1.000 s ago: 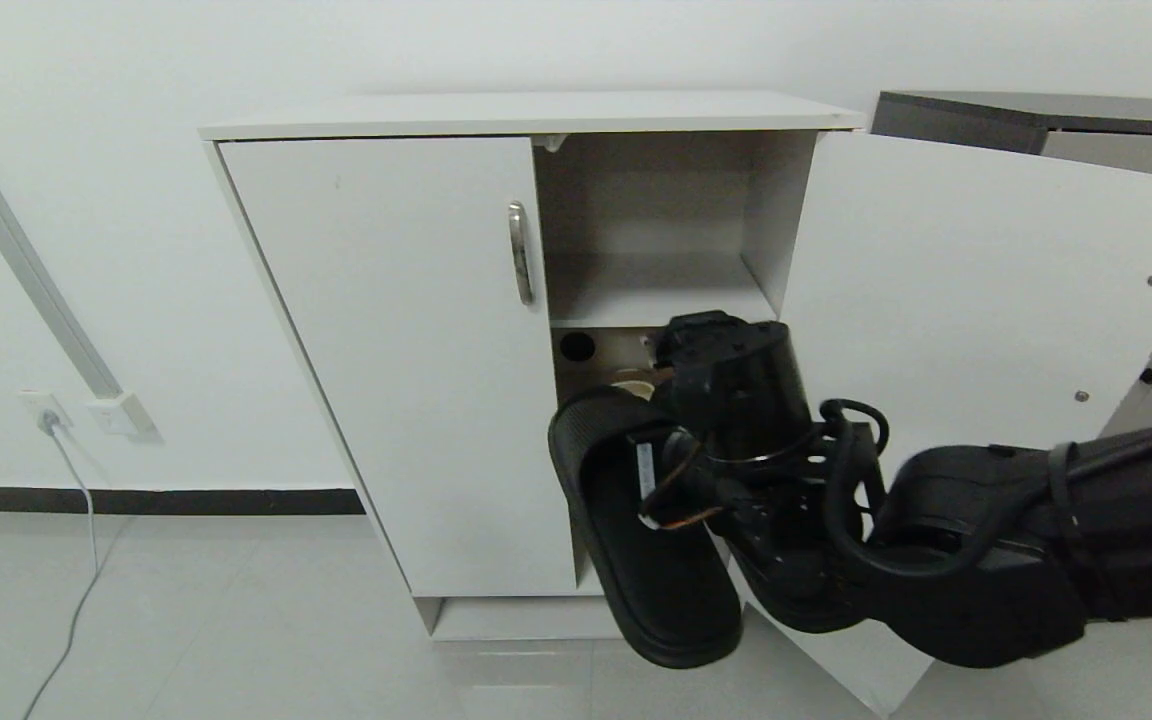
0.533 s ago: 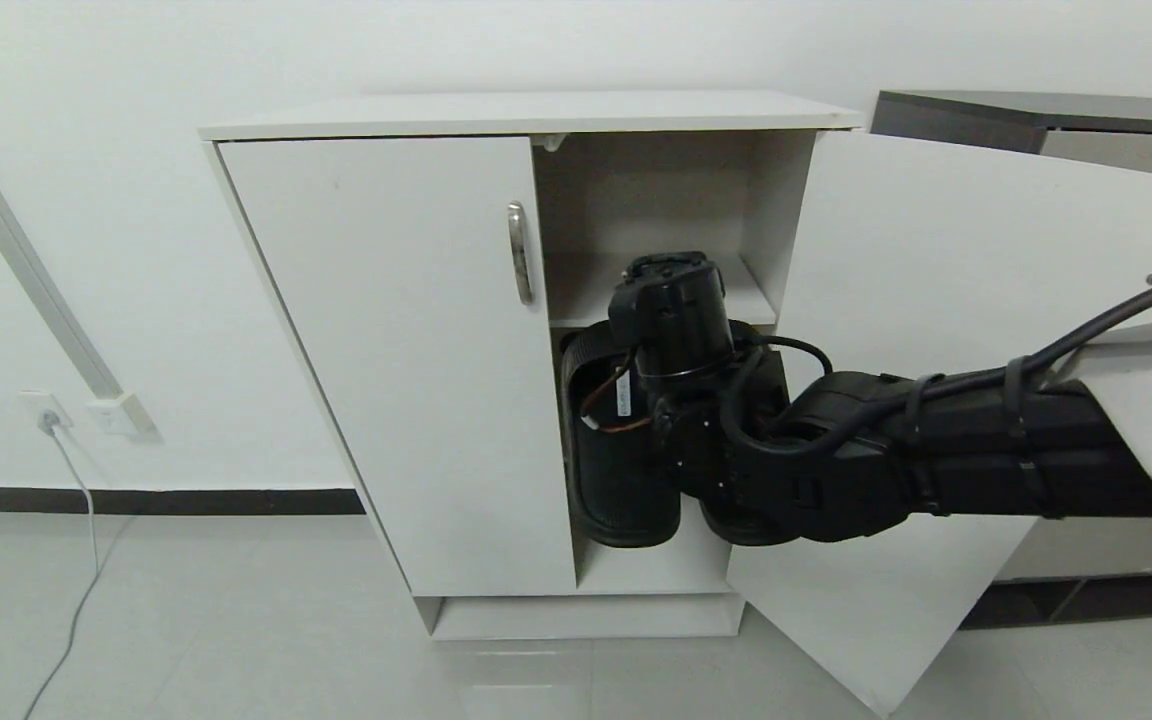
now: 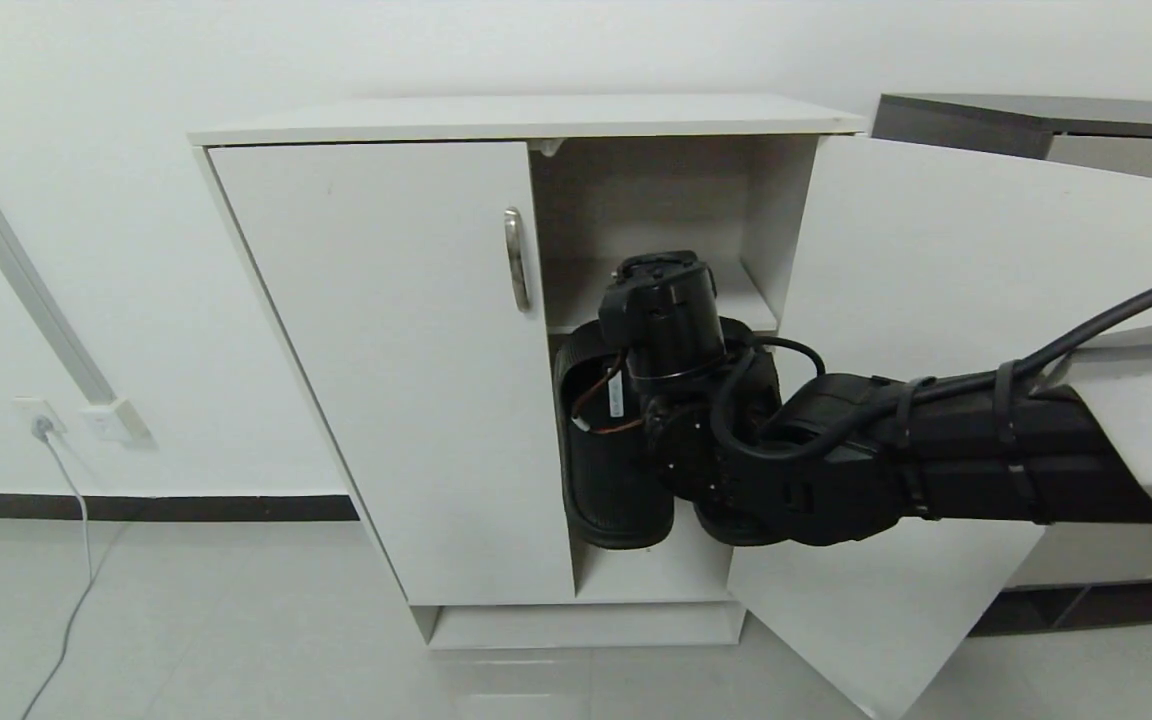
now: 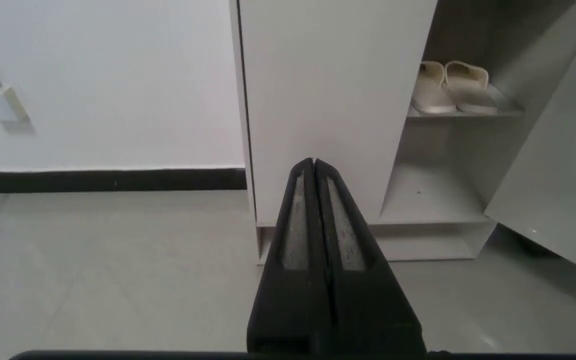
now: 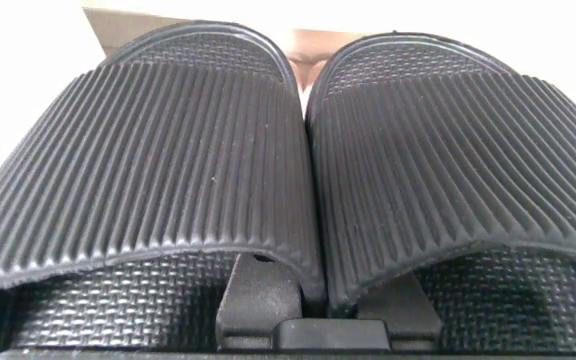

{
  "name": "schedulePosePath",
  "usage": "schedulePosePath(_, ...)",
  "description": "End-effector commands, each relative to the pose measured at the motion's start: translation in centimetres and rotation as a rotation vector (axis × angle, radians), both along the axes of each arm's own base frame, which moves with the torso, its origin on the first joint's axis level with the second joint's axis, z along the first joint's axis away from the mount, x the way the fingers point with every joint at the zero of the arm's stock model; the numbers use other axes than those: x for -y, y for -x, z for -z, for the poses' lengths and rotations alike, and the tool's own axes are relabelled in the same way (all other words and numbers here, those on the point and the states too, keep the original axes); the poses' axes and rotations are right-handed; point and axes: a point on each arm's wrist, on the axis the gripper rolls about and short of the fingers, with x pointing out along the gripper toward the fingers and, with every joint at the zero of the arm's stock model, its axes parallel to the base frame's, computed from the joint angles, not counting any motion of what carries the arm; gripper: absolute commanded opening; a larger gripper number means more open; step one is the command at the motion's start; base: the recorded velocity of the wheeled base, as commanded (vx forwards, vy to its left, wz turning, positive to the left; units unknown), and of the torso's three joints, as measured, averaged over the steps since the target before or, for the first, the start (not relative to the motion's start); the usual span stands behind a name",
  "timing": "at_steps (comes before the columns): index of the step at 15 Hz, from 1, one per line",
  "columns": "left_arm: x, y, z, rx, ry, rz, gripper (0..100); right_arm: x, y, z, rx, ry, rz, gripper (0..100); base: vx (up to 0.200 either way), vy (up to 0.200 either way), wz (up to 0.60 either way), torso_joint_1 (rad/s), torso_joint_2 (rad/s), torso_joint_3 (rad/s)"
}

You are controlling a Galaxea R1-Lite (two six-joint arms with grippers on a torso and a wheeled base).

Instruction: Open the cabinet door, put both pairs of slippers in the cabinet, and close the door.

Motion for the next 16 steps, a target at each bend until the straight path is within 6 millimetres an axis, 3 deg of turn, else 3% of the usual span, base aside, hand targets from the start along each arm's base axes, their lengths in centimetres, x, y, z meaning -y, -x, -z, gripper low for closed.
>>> schedulePosePath(1, 0.0, 0.0, 0.0, -0.002, 0.000, -0.001, 0, 0.4, 0.2, -0.9, 0.012, -0.013, 0.003, 0, 0.200, 0.000, 0.00, 0.007, 0.00, 0.002)
schedulePosePath(12, 0.0, 0.0, 0.0, 0.001, 0.000, -0.001, 0, 0.7, -0.1, -0.6, 0.005, -0.004, 0.002, 0, 0.200, 0.000, 0.00, 0.003, 0.00, 0.003)
schedulePosePath(16, 0.0, 0.0, 0.0, 0.000, 0.000, -0.001, 0, 0.7, -0.9, -0.2, -0.009, 0.002, -0.006, 0, 0.000, 0.000, 0.00, 0.000, 0.00, 0.000)
